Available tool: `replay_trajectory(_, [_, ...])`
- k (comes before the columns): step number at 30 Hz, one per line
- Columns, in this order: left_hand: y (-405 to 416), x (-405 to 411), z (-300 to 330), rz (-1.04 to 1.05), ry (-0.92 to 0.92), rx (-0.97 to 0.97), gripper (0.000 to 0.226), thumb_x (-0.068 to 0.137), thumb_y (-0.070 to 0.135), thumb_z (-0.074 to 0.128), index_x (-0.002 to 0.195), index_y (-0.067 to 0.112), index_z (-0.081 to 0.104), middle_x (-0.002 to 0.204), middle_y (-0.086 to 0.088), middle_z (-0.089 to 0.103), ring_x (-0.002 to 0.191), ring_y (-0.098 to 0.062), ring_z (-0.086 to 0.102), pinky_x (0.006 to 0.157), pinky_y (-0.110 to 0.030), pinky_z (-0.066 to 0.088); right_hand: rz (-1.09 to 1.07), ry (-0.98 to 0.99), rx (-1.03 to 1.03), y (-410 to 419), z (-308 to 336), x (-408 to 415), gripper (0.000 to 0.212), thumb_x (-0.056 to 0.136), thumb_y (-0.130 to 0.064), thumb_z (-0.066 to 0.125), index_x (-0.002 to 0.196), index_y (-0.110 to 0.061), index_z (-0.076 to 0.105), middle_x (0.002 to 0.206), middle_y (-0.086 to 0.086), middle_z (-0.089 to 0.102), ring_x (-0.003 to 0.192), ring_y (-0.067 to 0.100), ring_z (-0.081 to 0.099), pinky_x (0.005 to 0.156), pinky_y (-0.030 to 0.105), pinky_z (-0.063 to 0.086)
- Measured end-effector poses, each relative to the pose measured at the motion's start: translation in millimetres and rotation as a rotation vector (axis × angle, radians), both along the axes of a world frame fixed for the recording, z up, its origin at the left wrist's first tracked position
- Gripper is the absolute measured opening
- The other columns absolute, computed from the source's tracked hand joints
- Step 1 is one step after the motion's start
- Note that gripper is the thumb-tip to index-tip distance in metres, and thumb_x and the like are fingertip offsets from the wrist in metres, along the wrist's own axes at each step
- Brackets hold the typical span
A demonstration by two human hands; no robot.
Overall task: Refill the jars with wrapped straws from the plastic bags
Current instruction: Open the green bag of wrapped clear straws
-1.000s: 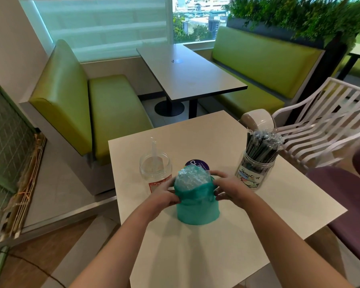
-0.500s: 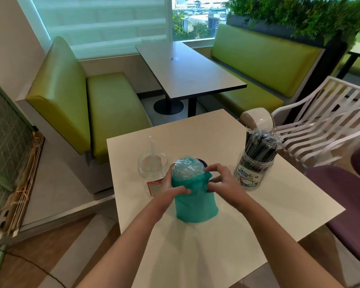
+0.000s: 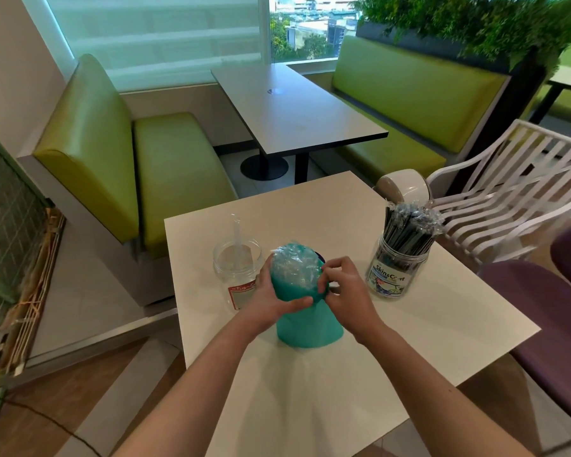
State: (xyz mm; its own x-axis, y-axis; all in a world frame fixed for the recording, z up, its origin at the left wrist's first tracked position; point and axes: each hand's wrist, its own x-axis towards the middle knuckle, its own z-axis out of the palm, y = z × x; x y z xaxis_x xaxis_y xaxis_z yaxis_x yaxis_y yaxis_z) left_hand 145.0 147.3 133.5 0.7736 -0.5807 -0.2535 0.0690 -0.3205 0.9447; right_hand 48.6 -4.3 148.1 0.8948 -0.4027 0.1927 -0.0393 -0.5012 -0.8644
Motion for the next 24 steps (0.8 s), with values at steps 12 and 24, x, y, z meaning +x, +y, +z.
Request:
replay_trajectory(12, [-4,1,-19,0.122,-0.237,0.175,0.125,0.042,0.039,0.097,0.143,0.029,0.025,0.138,0.001,0.038,0.132,-0.02,0.035,0.111,-0.045,0.037,0.011,0.272,0.154,-10,-14,-4,0.064,0.086,-0.006,0.057,0.137,-0.041,0.041,0.128,-0.003,0.04,0.117,0.012,0.044,0.103,0.03,0.04])
replay_trajectory(24, [19,-22,-17,0.301,-0.176,-0.116,0.112,0.046,0.032,0.099,0.136,0.035,0.032,0.126,0.016,0.045,0.117,-0.008,0.048,0.096,-0.031,0.049,0.067,0.272,0.254,10,-24,4,0.054,0.086,0.008,0.057,0.131,-0.021,0.053,0.118,-0.001,0.059,0.096,0.009,0.06,0.066,0.012,0.051])
